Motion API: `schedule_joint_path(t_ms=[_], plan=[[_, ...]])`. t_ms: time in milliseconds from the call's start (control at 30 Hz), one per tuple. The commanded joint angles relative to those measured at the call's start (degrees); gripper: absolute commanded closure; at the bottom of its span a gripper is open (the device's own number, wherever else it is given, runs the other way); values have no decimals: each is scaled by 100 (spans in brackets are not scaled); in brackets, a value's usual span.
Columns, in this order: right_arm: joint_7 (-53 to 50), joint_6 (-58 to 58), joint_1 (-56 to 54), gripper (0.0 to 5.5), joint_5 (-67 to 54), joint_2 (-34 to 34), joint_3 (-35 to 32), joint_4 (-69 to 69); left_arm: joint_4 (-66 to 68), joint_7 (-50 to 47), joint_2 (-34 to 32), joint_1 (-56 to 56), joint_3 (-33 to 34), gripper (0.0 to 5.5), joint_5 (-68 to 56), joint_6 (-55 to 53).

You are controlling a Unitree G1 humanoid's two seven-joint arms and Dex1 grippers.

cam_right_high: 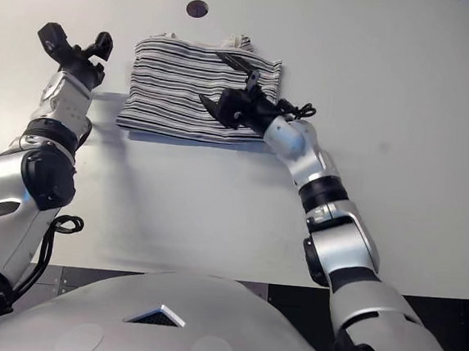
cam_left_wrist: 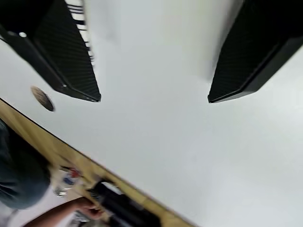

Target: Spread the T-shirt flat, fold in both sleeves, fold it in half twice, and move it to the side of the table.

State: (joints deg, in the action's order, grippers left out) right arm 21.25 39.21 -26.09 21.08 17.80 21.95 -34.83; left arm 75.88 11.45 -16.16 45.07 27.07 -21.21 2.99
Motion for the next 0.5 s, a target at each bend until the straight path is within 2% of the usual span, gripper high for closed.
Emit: schedule_joint_path(t_ms=[33,233,300,500], plan=[[315,-352,404,149,171,287,129,800,36,-298,-10,-22,204,72,-60,-52],[103,-744,749,149,481,1281,-668,2235,-391,41,-81,-704,51,61,232,997],[34,-772,656,149,865,1366,-498,2086,-616,190,34,-951,25,61,212,1255],[-349,-542,198,149,2345,1238,691,507,-2250,257,526,-1818,-107,61,112,1803]])
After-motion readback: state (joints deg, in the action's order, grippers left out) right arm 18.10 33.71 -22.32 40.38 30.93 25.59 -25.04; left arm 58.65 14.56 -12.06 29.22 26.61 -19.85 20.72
